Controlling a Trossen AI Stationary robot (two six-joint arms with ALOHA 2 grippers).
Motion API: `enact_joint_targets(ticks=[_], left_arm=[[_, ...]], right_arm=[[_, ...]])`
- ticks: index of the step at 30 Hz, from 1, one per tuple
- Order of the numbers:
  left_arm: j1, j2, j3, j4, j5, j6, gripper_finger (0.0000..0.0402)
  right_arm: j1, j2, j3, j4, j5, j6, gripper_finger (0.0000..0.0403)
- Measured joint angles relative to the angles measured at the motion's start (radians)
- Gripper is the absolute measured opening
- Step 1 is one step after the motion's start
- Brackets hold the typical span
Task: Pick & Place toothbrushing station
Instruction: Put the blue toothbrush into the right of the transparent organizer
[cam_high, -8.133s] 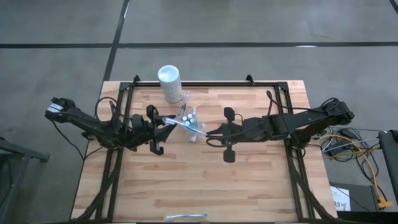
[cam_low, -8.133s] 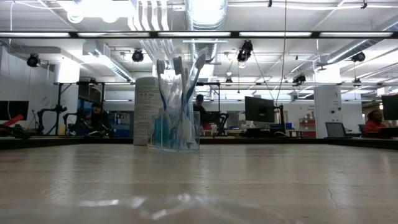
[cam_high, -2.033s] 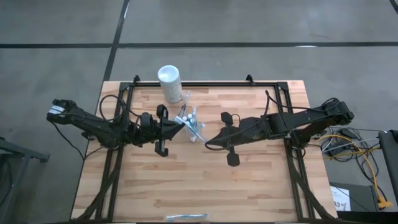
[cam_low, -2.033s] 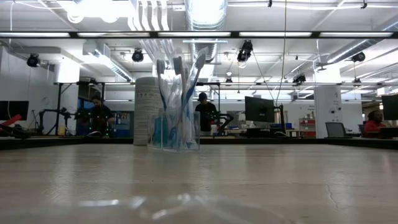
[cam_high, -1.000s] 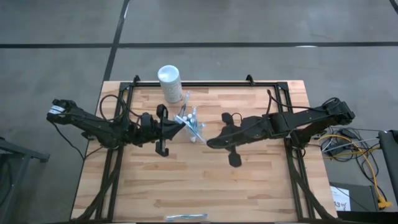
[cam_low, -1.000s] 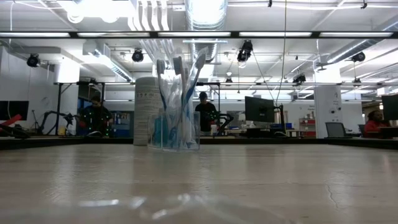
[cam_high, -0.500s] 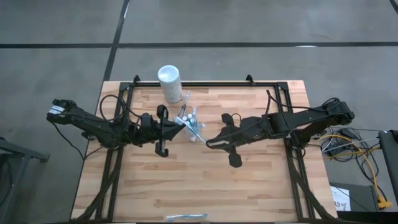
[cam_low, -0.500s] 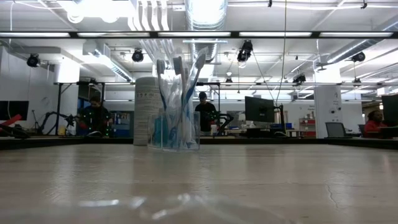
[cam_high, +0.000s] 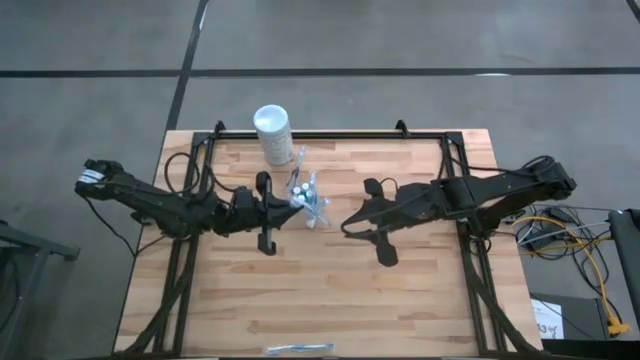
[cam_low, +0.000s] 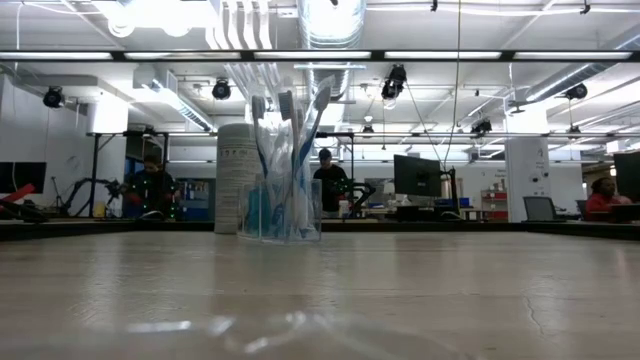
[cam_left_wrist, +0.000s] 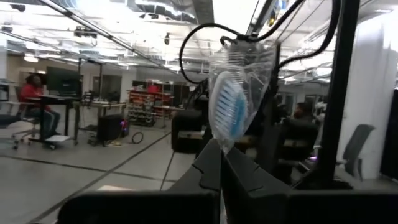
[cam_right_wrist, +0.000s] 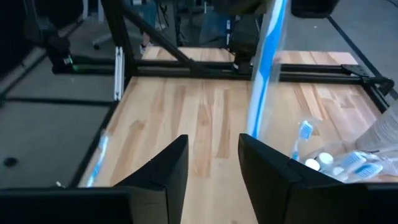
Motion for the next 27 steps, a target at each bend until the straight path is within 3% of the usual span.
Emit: enact_joint_targets(ticks=[9,23,27], left_arm=[[0.003,0.000,0.000,-0.143,-0.196,-0.017,0.0000],[0.052,0.000,-0.013,-0.279,-0.207,-0.096,0.0000],[0.052,0.000,-0.013,-0.297,-0.242,-0.083,0.0000]], right_arm=[[0.001,-0.082,0.000,0.002,0.000,-0.002,0.0119],[0.000,-0.116,0.000,-0.060,0.014,-0.019,0.0098],[0.000,-0.115,-0.006,-0.104,0.063,-0.008,0.0092]])
